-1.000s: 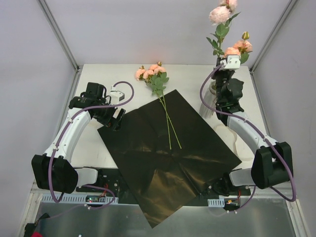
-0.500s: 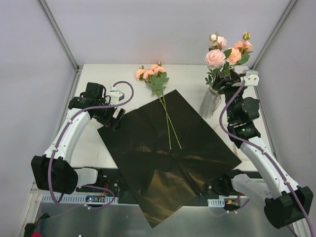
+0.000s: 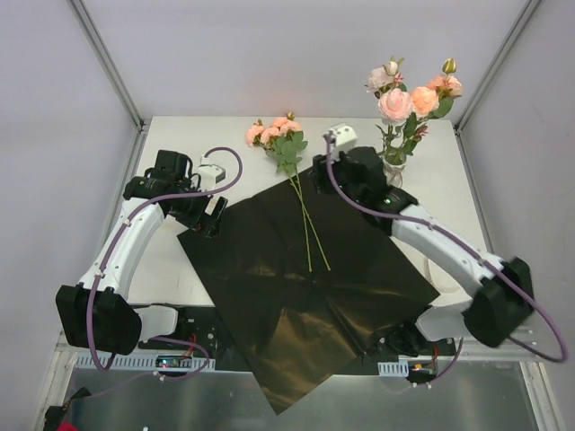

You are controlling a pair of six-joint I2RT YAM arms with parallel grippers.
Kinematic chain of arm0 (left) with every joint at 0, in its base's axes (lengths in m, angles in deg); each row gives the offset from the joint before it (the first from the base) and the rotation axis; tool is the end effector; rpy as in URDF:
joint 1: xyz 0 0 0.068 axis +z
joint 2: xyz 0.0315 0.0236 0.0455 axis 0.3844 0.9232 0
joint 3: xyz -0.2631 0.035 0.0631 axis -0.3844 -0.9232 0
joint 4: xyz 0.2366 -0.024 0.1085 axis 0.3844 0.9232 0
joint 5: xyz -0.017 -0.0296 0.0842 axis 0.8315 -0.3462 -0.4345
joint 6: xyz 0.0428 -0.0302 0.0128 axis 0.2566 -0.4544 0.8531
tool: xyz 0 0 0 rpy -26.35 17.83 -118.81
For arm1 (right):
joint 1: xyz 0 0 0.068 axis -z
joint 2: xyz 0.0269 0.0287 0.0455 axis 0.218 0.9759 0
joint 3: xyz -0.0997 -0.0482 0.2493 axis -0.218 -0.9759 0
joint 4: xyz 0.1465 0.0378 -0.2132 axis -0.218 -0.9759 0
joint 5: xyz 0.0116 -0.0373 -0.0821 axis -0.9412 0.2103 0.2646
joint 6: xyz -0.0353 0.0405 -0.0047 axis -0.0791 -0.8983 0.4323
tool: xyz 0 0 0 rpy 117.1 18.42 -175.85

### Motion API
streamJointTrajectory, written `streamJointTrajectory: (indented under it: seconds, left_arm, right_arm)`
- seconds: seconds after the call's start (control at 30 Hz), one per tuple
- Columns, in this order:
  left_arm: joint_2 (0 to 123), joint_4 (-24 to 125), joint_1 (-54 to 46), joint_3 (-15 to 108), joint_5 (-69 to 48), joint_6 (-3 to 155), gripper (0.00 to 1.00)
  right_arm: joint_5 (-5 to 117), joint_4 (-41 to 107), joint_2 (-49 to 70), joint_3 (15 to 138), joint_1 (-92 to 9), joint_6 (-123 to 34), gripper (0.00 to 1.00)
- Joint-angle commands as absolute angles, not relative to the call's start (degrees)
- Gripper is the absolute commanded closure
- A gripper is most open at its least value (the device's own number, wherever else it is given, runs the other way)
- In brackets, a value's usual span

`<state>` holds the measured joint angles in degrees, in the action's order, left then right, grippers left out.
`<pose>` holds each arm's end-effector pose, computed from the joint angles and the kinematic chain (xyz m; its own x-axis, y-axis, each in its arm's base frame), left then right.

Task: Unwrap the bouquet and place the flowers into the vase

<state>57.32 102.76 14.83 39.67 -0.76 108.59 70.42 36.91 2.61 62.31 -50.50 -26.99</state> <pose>0.2409 -0.0440 0.3081 -0.6622 0.4330 -0.6116 0.5727 0.8188 -0.0405 0.2432 0.1838 0.3586 -0.0234 -0.2492 -0.9682 -0.5273 0.8258 -0.1998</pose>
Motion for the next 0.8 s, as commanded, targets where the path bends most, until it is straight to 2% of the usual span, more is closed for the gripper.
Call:
streamJointTrajectory:
  seconds: [0.0, 0.37, 0.77]
  left_arm:
    - [56.13, 104.29, 15.49, 41.15, -0.17, 108.07, 0.13]
    - [56.65, 103.32, 15.49, 39.83, -0.17, 108.52, 0.13]
    - [58.67, 101.39, 15.49, 38.43, -0.08, 108.95, 0.13]
  right_arm:
    - [64.17, 23.96, 15.99, 74.27, -50.83, -27.65, 0.47]
    - [59.33, 16.75, 42.56, 92.85, -50.21, -25.88, 0.57]
    - [58.36, 16.13, 52.07, 101.12, -47.75, -26.68, 0.59]
